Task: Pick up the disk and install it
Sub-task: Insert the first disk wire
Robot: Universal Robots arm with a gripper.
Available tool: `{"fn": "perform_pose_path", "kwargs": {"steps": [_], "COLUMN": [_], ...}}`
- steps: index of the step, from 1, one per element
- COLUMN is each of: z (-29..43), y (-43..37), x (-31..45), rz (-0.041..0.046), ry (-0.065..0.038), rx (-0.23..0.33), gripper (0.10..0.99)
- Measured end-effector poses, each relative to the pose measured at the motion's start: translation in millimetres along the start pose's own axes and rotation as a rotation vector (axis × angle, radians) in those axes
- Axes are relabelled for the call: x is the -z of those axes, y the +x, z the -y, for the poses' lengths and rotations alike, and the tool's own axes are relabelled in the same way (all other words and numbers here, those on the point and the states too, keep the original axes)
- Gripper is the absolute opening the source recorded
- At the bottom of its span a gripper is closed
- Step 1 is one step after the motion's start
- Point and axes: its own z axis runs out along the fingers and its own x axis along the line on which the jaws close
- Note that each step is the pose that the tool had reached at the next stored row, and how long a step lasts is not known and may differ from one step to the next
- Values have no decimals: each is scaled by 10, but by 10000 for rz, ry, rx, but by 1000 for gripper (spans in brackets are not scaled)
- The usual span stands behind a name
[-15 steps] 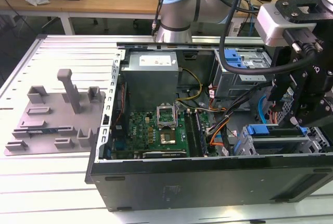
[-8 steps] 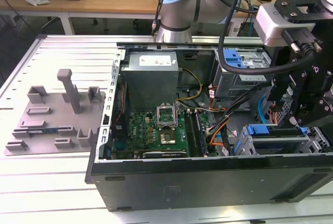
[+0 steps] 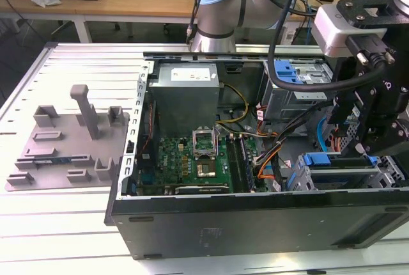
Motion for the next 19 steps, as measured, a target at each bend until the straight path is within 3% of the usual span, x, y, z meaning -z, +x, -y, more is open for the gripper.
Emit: {"fn": "perform_pose_path", "kwargs": {"steps": [3, 6, 7, 8, 9, 10, 11, 13, 14, 15, 16, 17, 19], "z": [-4, -5, -6, -7, -7, -7, -8, -8, -8, -9, -9, -10, -11], "y": [-42, -160, -266, -399, -456, -513, -550, -632, -678, -750, -790, -870, -1014], "x": [-3, -14, -22, -33, -37, -42, -44, -51, -55, -59, -63, -68, -80], "rz": [-20, -31, -65, -181, -383, -762, -987, -1269, -1346, -1567, -1722, -2035, -2486], "ry": [6, 8, 7, 8, 2, -16, -27, -35, -34, -34, -34, -33, -32], "rx": [-2, 0, 3, 9, 20, 40, 52, 67, 71, 84, 91, 108, 132], "gripper": [584, 584, 584, 584, 584, 584, 584, 584, 584, 584, 584, 584, 584]}}
